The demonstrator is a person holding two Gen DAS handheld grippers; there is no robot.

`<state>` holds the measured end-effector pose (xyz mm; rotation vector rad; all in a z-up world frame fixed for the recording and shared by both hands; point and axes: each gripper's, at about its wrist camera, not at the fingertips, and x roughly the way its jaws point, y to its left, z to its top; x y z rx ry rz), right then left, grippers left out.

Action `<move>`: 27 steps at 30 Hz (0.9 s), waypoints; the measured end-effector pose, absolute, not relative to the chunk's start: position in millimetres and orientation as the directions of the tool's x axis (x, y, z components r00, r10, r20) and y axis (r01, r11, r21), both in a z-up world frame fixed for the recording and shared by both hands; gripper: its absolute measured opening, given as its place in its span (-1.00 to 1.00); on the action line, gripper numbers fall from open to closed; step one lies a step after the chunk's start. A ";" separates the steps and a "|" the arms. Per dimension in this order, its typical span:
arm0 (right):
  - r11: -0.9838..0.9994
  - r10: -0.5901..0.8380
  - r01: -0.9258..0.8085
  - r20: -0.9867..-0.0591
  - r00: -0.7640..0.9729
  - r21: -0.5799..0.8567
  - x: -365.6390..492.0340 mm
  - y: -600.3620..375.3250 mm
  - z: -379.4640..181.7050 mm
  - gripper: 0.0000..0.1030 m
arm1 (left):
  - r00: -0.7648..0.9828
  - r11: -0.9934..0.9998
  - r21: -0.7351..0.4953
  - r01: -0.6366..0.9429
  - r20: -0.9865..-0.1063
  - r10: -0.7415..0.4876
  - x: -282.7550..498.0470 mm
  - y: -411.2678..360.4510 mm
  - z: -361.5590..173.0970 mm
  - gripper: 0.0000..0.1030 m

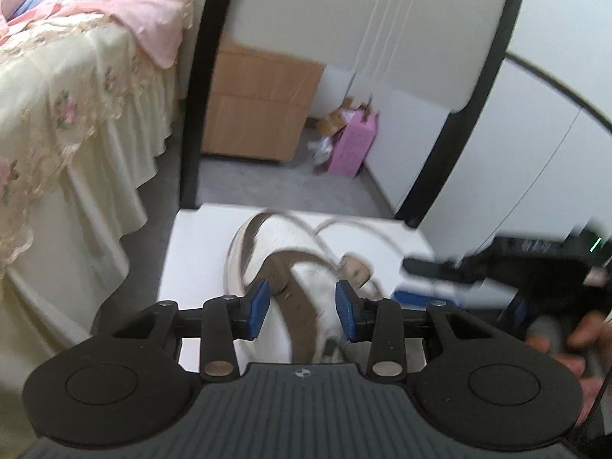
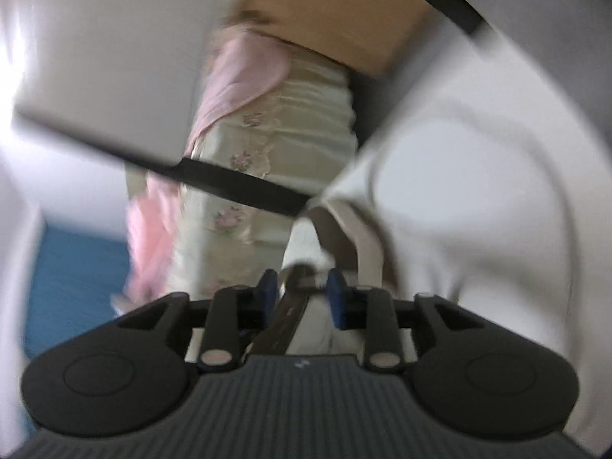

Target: Lace up shoes with both hands

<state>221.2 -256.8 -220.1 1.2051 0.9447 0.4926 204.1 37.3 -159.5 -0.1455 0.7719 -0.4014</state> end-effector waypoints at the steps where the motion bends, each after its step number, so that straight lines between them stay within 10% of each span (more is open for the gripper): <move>1: 0.243 0.775 0.201 -0.315 0.548 0.949 217.1 -258.1 -230.9 -0.38 | 0.646 0.910 -0.262 0.322 -0.642 -0.413 204.6 34.1 -157.8 -0.20; 19: -0.070 0.751 0.452 -0.252 0.611 0.889 222.8 -262.4 -279.1 -0.41 | 0.505 0.748 -0.142 0.648 -0.656 -0.562 249.2 3.5 -161.2 -0.24; 27: -0.086 0.742 0.448 -0.243 0.625 0.890 225.9 -253.9 -280.6 -0.90 | 0.414 0.687 -0.154 0.710 -0.698 -0.584 259.2 -4.5 -174.0 -0.33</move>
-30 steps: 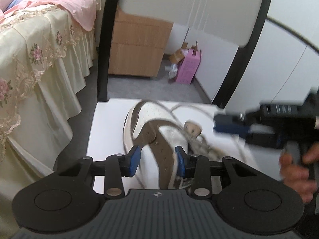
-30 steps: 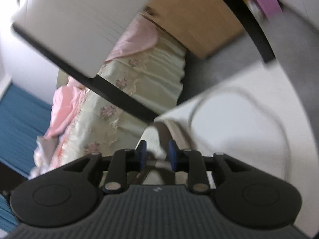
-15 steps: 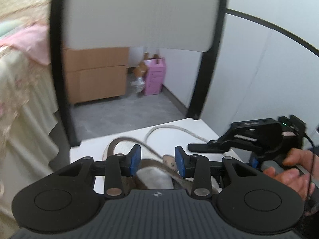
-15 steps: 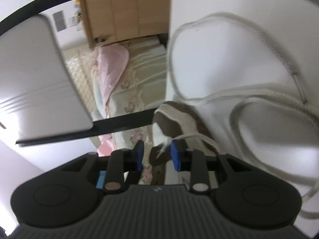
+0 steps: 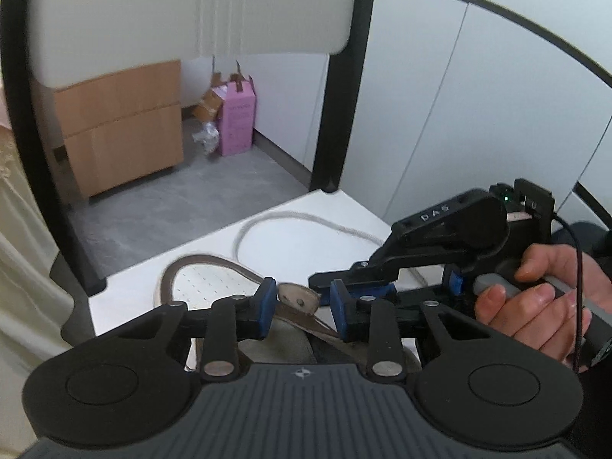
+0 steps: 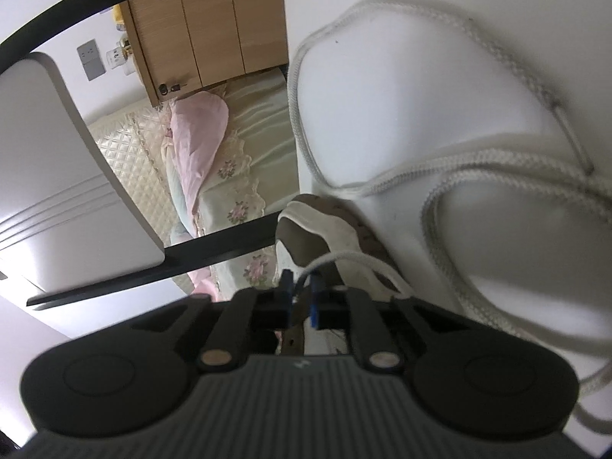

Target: Lace up shoes with both hands

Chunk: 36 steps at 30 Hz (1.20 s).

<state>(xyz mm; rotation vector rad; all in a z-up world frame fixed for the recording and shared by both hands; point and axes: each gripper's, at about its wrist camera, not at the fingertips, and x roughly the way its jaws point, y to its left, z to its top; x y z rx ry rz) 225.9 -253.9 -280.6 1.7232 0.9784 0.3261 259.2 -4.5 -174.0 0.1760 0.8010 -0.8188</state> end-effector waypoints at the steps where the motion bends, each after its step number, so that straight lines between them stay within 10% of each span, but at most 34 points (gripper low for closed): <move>1: -0.093 0.743 0.449 -0.239 0.626 0.889 225.8 -252.4 -281.0 -0.93 | 0.410 0.684 -0.153 0.713 -0.700 -0.584 260.2 -5.3 -175.8 -0.33; 22: -0.087 0.773 0.428 -0.210 0.599 0.899 239.7 -244.0 -277.3 -0.93 | 0.344 0.628 -0.174 0.759 -0.710 -0.614 270.9 -3.4 -178.8 -0.32; 29: -0.097 0.769 0.420 -0.200 0.607 0.903 235.9 -251.3 -280.3 -0.44 | 0.350 0.630 -0.168 0.758 -0.711 -0.610 270.1 -3.3 -179.1 -0.32; 36: -0.116 0.750 0.445 -0.215 0.625 0.888 233.0 -255.2 -287.0 -0.57 | 0.347 0.633 -0.176 0.754 -0.711 -0.612 264.8 -7.6 -174.4 -0.32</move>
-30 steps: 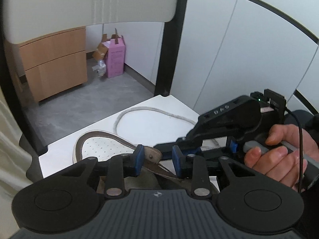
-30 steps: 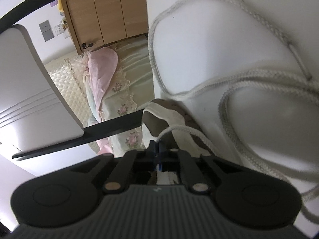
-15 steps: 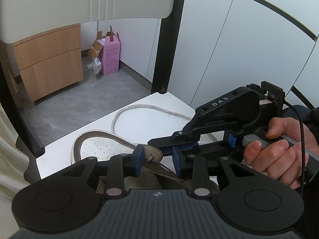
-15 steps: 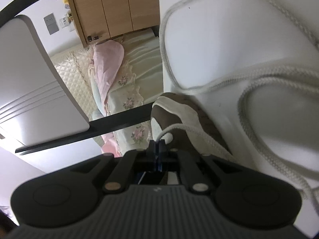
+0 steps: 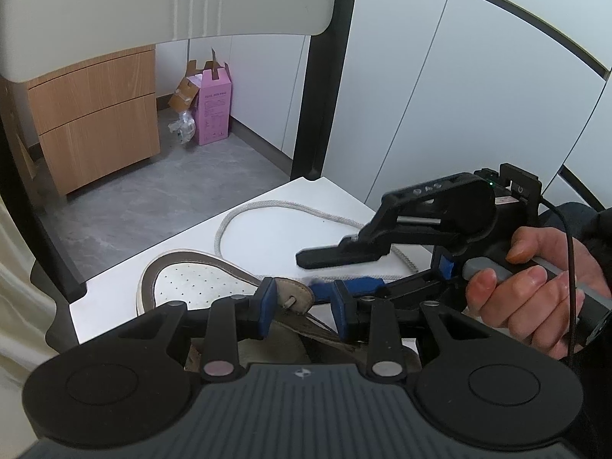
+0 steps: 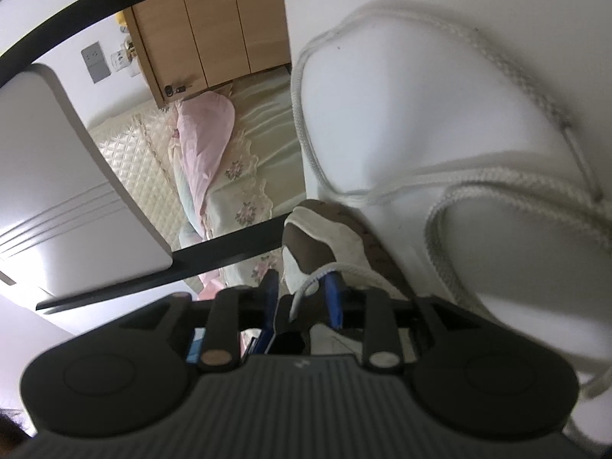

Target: Lace up shoes with both hands

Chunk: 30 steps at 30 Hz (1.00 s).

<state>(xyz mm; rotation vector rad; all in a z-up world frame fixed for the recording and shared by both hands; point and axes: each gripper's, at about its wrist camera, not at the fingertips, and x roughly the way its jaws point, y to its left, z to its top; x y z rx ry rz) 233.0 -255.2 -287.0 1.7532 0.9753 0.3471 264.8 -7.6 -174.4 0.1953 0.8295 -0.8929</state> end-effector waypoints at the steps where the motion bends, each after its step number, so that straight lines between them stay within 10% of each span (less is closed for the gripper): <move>1: -0.112 0.752 0.444 -0.217 0.622 0.889 233.3 -254.2 -286.7 -0.73 | 0.346 0.633 -0.179 0.753 -0.711 -0.612 264.5 -7.9 -173.9 -0.32; 15: -0.161 0.766 0.447 -0.174 0.619 0.880 233.0 -244.6 -283.8 -0.94 | 0.342 0.638 -0.199 0.744 -0.706 -0.620 262.2 -5.8 -170.2 -0.32; 19: -0.058 0.774 0.424 -0.227 0.591 0.904 236.9 -250.1 -273.6 -0.77 | 0.360 0.659 -0.219 0.720 -0.694 -0.624 262.9 -1.5 -171.1 -0.32; 22: 0.049 0.772 0.359 -0.263 0.578 0.932 239.1 -256.9 -256.9 -0.28 | 0.416 0.701 -0.188 0.688 -0.691 -0.592 257.5 -0.2 -167.9 -0.32; 30: 0.268 0.793 0.161 -0.312 0.523 0.950 241.7 -261.4 -207.0 -0.27 | 0.510 0.757 -0.125 0.641 -0.667 -0.542 226.7 6.4 -153.9 -0.31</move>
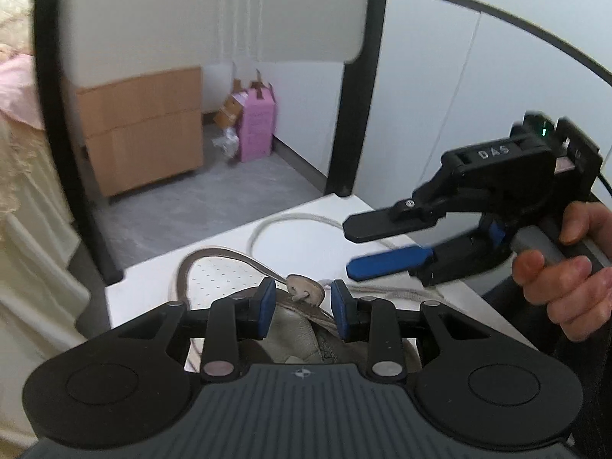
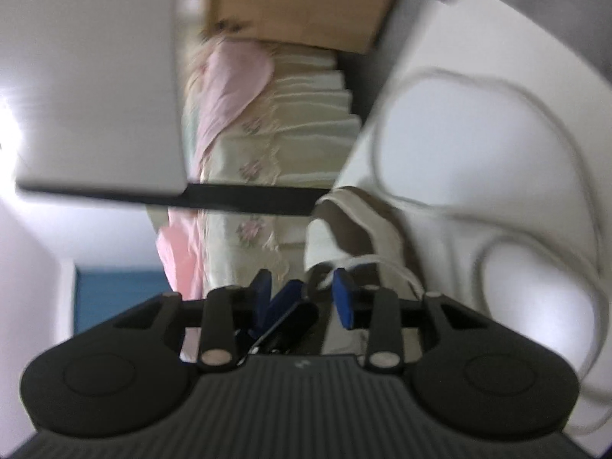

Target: Lace up shoes with both hands

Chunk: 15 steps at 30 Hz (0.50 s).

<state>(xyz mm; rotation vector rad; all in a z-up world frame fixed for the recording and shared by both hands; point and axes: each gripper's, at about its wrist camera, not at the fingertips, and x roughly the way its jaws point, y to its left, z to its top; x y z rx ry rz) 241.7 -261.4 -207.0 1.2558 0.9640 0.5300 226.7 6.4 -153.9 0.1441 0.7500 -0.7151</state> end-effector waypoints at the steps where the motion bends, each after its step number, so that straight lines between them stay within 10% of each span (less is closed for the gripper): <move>1: 0.310 0.798 0.109 -0.320 0.510 0.945 244.9 -257.7 -197.2 -0.27 | 0.524 0.771 -0.136 0.622 -0.660 -0.539 222.1 9.3 -150.5 -0.30; 15: 0.531 0.810 -0.168 -0.440 0.387 0.830 279.0 -208.6 -168.2 -0.28 | 0.582 0.859 -0.166 0.484 -0.673 -0.457 206.0 38.9 -140.0 -0.29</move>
